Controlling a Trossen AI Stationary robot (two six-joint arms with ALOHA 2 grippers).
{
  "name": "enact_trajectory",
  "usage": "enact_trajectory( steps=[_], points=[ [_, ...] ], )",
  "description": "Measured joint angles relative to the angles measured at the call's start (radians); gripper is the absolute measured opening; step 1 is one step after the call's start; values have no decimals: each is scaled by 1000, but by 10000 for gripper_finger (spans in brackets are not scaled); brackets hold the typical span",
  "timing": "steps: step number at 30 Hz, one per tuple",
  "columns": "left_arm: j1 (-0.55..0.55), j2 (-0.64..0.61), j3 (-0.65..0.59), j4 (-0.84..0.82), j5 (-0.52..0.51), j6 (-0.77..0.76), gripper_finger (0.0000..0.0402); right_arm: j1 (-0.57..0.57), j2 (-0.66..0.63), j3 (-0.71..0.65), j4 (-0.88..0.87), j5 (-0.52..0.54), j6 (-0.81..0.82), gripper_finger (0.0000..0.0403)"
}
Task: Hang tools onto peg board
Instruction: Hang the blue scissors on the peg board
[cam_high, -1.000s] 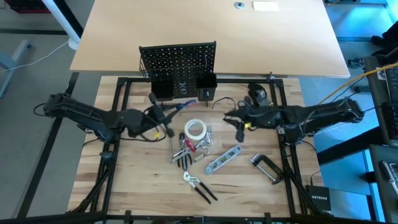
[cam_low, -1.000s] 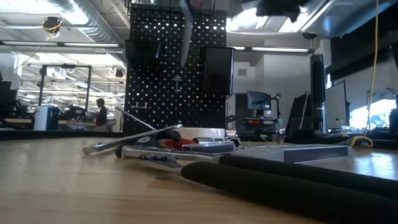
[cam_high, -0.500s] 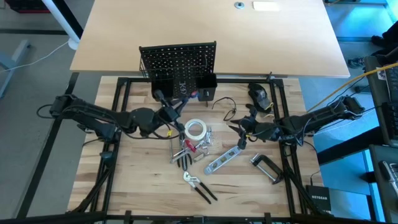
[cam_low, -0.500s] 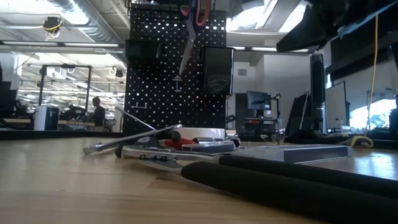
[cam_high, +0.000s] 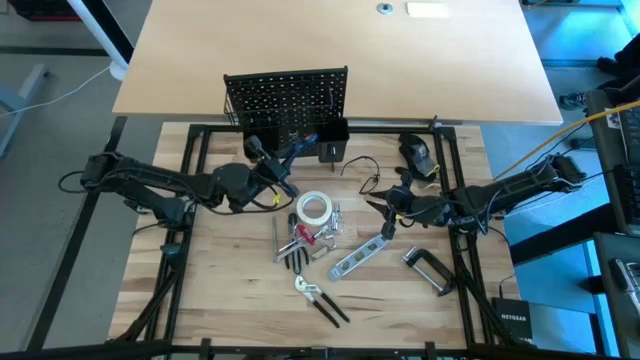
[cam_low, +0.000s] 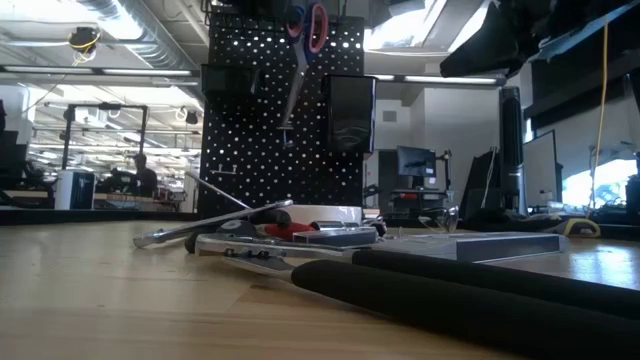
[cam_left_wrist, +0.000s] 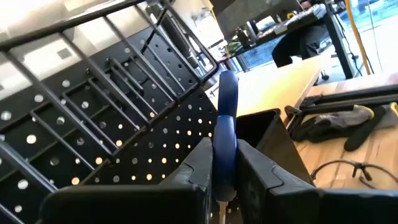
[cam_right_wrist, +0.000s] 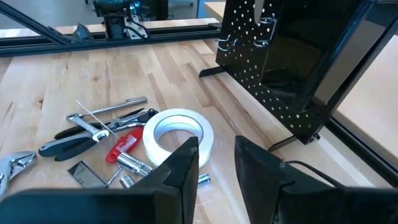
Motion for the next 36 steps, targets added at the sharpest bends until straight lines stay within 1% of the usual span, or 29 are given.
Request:
enact_trajectory(
  steps=[6, 10, 20, 28, 32, 36],
  points=[
    [-8, 0, 0, 3, 7, 49, 31, 0, 0, 0, 0, 0, 0, 105],
    [-8, 0, 0, 3, 39, 37, 33, 0, 0, 0, -1, 0, 0, 105],
    [26, 5, 0, -4, 39, 33, 34, 0, 0, 0, -3, -1, -1, 105],
    [52, 39, 0, -28, 32, -84, 32, 0, 0, 0, -5, -2, -1, 105],
    [57, 60, 0, -33, -15, -152, 38, 0, 1, 0, -5, -3, -1, 105],
    [56, 68, 0, -37, -51, -204, 35, 0, 1, 0, -5, -3, 0, 105]
  ],
)
